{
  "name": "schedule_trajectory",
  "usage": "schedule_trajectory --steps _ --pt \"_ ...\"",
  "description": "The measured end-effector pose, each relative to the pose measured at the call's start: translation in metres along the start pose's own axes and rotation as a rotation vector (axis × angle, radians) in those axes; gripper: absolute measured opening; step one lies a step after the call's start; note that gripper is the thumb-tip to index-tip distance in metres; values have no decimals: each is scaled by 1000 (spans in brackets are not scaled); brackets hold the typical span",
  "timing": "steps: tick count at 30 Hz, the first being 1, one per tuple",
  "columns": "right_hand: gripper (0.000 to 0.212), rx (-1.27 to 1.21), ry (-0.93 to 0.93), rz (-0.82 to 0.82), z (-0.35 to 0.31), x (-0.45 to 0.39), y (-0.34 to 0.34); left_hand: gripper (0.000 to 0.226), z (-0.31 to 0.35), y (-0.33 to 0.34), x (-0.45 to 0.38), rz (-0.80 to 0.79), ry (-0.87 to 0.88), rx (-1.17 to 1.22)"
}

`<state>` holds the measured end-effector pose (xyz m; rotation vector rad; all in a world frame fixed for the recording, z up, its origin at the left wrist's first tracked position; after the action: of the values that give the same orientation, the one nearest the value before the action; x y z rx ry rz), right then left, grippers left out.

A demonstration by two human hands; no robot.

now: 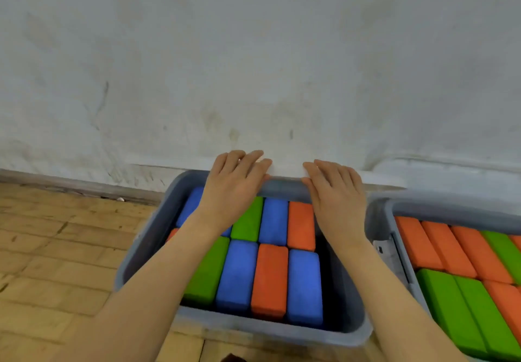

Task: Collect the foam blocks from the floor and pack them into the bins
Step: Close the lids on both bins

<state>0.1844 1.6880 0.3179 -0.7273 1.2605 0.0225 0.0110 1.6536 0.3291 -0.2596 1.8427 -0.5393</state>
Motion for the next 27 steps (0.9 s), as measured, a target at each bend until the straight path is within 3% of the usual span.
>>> schedule_trajectory --steps 6,12,16,20,27 --pt "44 -126 -6 -197 -15 67 -11 23 26 -4 64 -166 39 119" --pt "44 -198 -18 -447 -42 104 4 43 23 -3 120 -539 -35 290" --pt "44 -334 93 -609 -52 144 5 49 33 -5 146 -698 -106 395" --pt "41 -488 210 -734 -59 176 2 46 51 -9 175 -776 -79 440" --pt "40 -576 331 -811 -59 174 -7 45 56 -22 180 -741 -137 488"
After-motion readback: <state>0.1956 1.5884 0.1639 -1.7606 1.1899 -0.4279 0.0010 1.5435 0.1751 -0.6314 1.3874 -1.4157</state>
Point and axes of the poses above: each hand's wrist, its own x-axis away from the middle knuckle, its own y-axis out of the palm, z = x × y, the point moved 4 cm from there along -x, towards the middle knuckle, and after that the axes turned 3 degrees about x, right-handed, at the moved point
